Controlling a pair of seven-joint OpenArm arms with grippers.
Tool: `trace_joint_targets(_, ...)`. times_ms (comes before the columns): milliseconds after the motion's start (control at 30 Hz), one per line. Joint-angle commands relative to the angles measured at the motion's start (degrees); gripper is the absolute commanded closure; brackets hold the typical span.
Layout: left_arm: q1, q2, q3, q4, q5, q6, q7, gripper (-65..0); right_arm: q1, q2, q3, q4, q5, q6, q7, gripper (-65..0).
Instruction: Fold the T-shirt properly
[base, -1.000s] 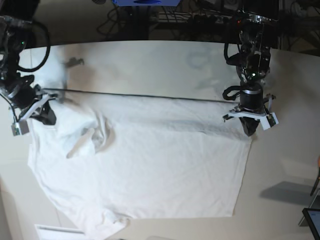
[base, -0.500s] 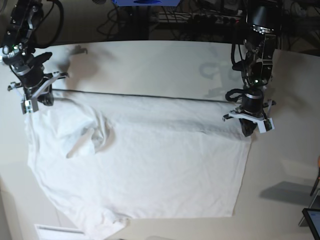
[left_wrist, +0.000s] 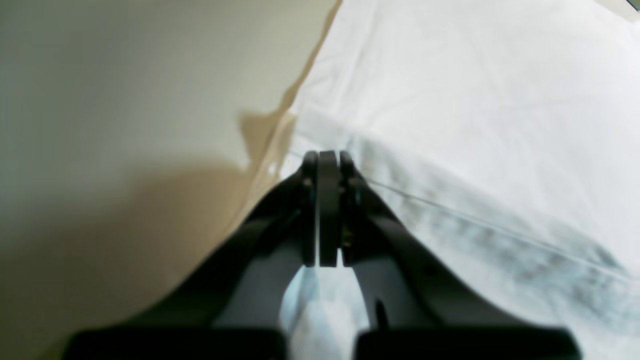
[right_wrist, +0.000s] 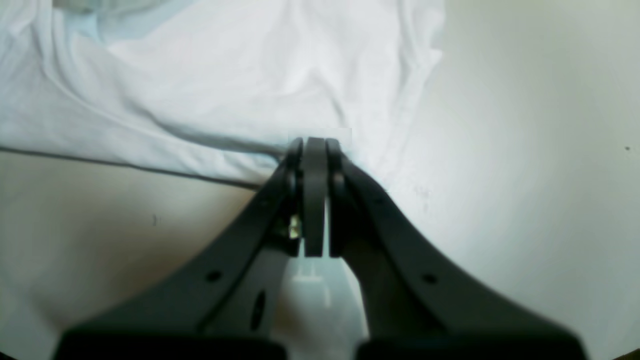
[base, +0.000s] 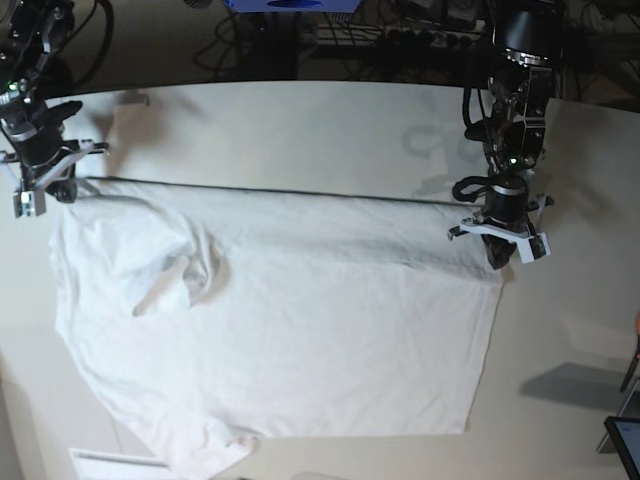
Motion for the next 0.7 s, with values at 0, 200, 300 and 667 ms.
trace_joint_targets(0, -0.77, -0.88, -0.33, 0.72, 0.52, 0.08, -1.44, 0.0, 0.25, 0.58, 0.3, -0.21, 0.5, 0.18, 0.46, -1.6)
trace_joint_targets(200, 0.02, -0.26, -0.24, 0.63, 9.22, 0.34, -1.44, 0.0, 3.68, 0.76, 0.13, -7.33, 0.5, 0.27, 0.37, -1.5)
trace_joint_targets(300, 1.34, 0.79, -1.04, 0.28, 11.95, 0.34, -1.44, 0.0, 5.17, 0.94, 0.04, -9.62, 0.41, 0.27, 0.73, -1.3)
trace_joint_targets(667, 1.87, 1.06, -1.12, -2.89, 11.86, 0.34, -1.53, 0.0, 10.01, 5.68, 0.04, -17.53, 0.41, 0.27, 0.73, -1.3)
